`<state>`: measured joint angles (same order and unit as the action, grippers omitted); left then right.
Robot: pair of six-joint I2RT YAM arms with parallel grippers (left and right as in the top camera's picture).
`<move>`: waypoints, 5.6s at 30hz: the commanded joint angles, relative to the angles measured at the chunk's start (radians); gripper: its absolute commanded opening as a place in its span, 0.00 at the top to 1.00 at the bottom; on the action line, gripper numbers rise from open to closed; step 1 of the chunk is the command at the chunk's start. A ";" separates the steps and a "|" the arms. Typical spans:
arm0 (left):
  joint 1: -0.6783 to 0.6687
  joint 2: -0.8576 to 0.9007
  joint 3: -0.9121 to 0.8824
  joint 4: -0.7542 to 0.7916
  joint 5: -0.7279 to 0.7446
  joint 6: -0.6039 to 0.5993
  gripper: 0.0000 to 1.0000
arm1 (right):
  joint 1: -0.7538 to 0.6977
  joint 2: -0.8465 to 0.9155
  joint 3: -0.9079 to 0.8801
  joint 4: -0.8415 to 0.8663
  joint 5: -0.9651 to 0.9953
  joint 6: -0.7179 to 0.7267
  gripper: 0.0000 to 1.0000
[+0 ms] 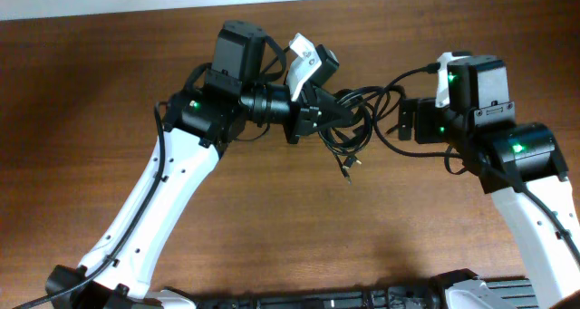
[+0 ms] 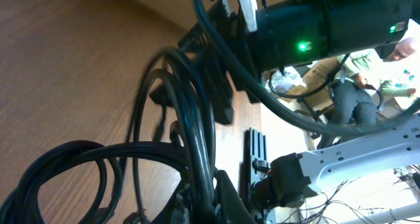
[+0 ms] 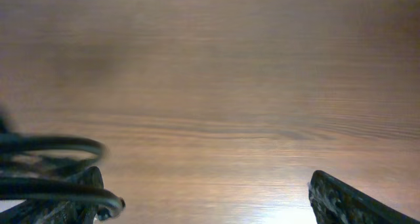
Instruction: Untangle cables
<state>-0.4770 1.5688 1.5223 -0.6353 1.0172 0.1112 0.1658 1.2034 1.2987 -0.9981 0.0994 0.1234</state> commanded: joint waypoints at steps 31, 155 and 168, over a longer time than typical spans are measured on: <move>0.010 -0.032 0.020 -0.045 -0.279 -0.001 1.00 | -0.002 0.000 -0.003 -0.003 -0.358 -0.120 0.01; -0.057 -0.110 0.021 -0.159 -0.345 0.231 0.85 | -0.003 -0.036 -0.003 0.067 -0.645 -0.691 0.96; -0.070 -0.143 0.020 -0.163 -0.246 0.358 0.20 | -0.003 -0.036 -0.003 0.119 -0.912 -0.684 0.96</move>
<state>-0.5289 1.4357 1.5284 -0.7963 0.7151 0.4534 0.1574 1.1732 1.2919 -0.9054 -0.7063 -0.5800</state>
